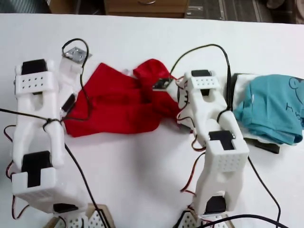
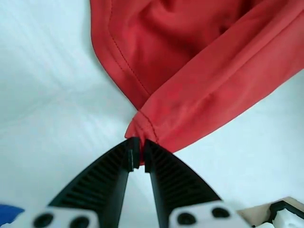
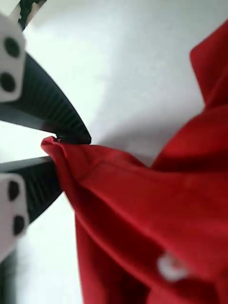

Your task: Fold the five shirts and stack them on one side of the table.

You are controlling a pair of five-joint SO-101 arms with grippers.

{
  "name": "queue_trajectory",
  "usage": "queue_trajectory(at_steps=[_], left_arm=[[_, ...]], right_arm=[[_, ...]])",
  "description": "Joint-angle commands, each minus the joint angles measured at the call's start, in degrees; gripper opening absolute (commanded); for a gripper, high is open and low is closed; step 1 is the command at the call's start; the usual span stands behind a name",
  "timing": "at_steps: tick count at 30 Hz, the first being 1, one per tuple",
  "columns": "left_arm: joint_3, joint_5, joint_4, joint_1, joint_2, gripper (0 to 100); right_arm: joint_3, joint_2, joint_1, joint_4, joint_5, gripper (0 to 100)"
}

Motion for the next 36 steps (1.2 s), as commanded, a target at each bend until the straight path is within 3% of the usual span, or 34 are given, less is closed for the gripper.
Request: queue_trajectory(at_steps=[1,5,11,15,25,31,36], left_arm=[[-2.77,-0.35,-0.53,-0.53,-3.43,2],[-2.86,-0.35,-0.53,-0.26,-3.6,2],[-2.95,-0.18,-3.78,-0.18,-3.96,2],[-9.01,0.18,-0.88,-0.26,-3.96,2],[-33.19,0.97,10.46,5.8,-4.04,2],[-35.82,5.98,10.64,5.98,-4.57,2],[-35.38,6.51,10.64,7.91,-12.48,2]], right_arm=[[-5.71,-2.86,0.57,4.18,-0.26,2.1],[-12.31,-9.89,0.66,9.45,-0.09,2.1],[-14.51,-21.32,1.45,9.19,0.09,2.1],[-14.77,-27.65,2.33,9.1,0.09,2.1],[-14.86,-42.68,3.38,-1.45,0.0,2.1],[-14.86,-51.56,3.38,-8.13,0.09,2.0],[-14.42,-57.54,6.9,-9.27,0.09,2.0]])
